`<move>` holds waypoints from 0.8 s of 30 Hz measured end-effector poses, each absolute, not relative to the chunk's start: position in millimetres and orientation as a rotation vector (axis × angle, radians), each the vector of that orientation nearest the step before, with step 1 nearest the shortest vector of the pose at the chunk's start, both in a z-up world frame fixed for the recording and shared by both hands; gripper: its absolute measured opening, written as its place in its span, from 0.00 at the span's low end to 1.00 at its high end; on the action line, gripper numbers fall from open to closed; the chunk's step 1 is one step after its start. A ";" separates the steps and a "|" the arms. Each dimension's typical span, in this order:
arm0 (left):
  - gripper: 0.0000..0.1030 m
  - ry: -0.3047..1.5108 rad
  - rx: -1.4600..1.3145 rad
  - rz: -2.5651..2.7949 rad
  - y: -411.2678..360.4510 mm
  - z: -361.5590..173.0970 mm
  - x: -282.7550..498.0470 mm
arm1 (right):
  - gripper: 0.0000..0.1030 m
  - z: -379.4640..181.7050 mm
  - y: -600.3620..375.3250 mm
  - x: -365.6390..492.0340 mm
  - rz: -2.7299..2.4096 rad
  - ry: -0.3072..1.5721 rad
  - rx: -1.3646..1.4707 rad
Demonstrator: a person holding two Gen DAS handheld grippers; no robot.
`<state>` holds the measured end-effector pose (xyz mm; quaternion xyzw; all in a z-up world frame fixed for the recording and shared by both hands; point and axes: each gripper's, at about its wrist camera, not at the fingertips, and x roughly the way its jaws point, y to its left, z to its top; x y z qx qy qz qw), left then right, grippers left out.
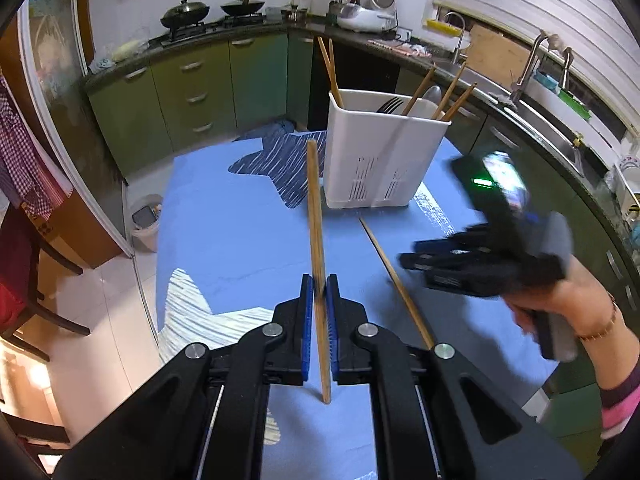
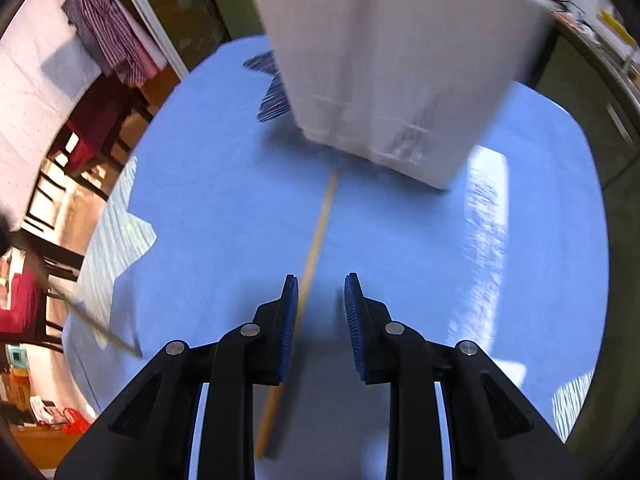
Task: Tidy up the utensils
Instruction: 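Lower both tools and grasp the last two chopsticks, one each, then carry the chopsticks over the caddy and release them inside with both tools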
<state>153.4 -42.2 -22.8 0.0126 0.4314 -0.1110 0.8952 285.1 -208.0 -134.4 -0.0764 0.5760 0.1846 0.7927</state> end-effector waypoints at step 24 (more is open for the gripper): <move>0.07 0.859 0.046 -0.272 -29.6 -21.1 135.2 | 0.07 -122.0 -180.6 285.9 0.389 1.218 -0.167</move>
